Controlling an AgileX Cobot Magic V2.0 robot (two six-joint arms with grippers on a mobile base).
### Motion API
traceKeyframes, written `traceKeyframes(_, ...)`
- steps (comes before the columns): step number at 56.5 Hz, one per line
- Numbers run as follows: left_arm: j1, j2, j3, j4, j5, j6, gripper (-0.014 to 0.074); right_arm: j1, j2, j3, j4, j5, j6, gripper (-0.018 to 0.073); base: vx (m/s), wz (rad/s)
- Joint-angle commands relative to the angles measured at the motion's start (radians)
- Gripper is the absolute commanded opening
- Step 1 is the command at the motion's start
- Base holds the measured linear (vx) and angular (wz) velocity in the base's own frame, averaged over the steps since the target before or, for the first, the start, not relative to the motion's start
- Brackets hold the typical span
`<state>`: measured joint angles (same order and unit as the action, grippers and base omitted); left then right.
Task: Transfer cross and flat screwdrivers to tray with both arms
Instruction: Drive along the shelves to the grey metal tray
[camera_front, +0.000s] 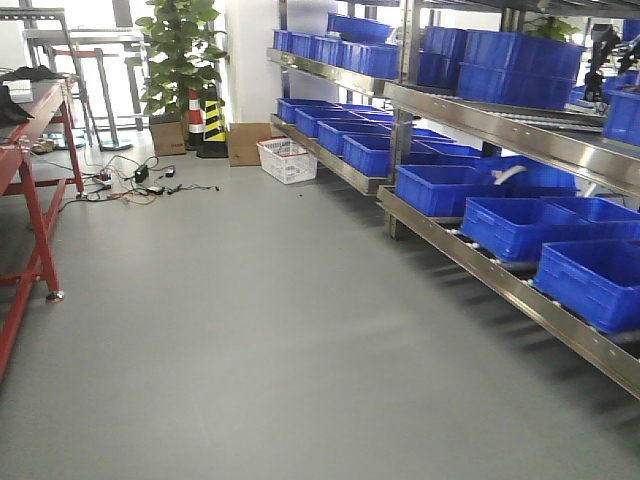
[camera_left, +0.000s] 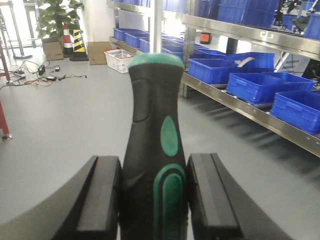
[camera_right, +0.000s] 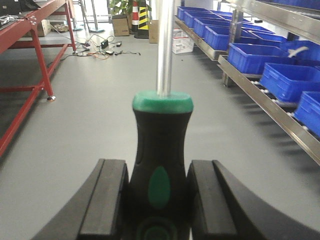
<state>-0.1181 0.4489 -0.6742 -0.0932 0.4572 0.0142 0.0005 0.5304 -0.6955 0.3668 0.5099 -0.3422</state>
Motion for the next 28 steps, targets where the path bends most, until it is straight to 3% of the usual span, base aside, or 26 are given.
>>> traceKeyframes(1, -0.002, 0.003, -0.03, -0.009, -0.097, 0.0, -0.0006, -0.002, 0.003, -0.031, 0.013, -0.09, -0.005, -0.0008, 0.58, 0.13)
traceKeyframes(28, -0.002, 0.003, -0.03, -0.009, -0.098, 0.0, -0.0006, -0.002, 0.003, -0.031, 0.013, -0.088, -0.005, -0.0008, 0.6, 0.07)
